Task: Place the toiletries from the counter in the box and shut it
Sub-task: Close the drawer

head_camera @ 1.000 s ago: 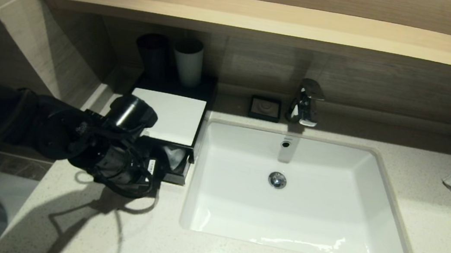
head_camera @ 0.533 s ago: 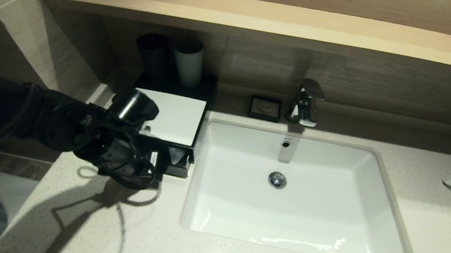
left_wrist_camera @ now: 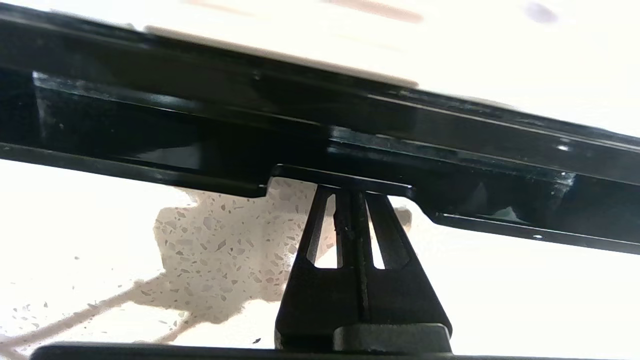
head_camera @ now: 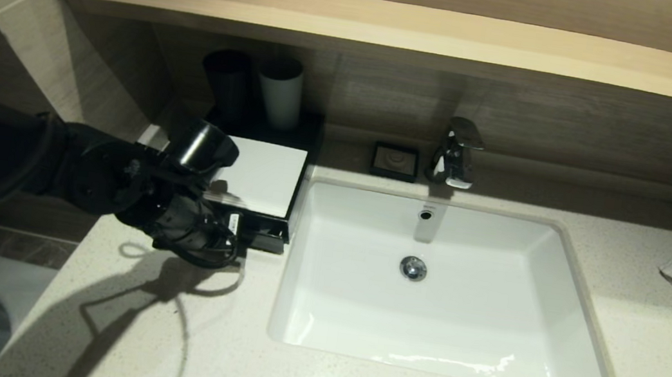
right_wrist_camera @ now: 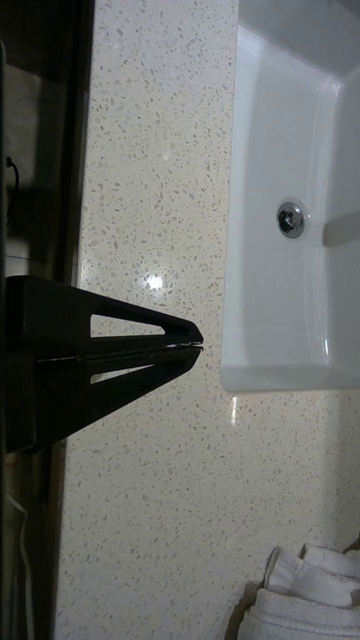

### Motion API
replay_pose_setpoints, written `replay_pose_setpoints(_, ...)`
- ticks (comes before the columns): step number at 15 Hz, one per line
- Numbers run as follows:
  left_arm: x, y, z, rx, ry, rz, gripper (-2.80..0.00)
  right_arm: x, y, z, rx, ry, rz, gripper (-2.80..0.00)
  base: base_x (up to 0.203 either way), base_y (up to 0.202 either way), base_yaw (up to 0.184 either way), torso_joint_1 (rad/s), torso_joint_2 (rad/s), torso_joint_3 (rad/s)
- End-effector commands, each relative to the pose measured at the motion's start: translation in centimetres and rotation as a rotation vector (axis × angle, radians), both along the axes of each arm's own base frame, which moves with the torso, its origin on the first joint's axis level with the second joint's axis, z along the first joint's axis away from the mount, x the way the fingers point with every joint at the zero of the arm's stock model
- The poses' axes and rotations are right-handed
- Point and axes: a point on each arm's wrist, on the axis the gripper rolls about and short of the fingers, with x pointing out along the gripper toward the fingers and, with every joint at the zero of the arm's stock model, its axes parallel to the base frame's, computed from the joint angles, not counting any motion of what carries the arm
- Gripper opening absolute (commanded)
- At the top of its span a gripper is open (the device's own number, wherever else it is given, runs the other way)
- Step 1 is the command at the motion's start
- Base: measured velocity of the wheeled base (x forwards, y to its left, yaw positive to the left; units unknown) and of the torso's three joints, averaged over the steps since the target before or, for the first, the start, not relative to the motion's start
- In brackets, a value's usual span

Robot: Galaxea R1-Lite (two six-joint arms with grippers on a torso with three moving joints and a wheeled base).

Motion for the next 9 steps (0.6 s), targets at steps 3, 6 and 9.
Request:
replay_pose_setpoints(3,0.48,-0.15,-0.16,-0.010,-0.018,0.005,-2.80,0.00,0.00,0.00,-0.001,0.000,0.002,-2.80,0.000,0.000,0.000,0.000,0.00,0.000)
replay_pose_setpoints(6,0.54,-0.11,0.11,-0.015,-0.038,0.008,-2.80,0.00,0.00,0.00,-0.001,0.000,0.001,-2.80,0.000,0.000,0.000,0.000,0.00,0.000)
replay_pose_setpoints(9,0.56,0.05,0.23,-0.017,-0.042,0.012,-2.80,0.00,0.00,0.00,-0.001,0.000,0.001,-2.80,0.000,0.000,0.000,0.000,0.00,0.000)
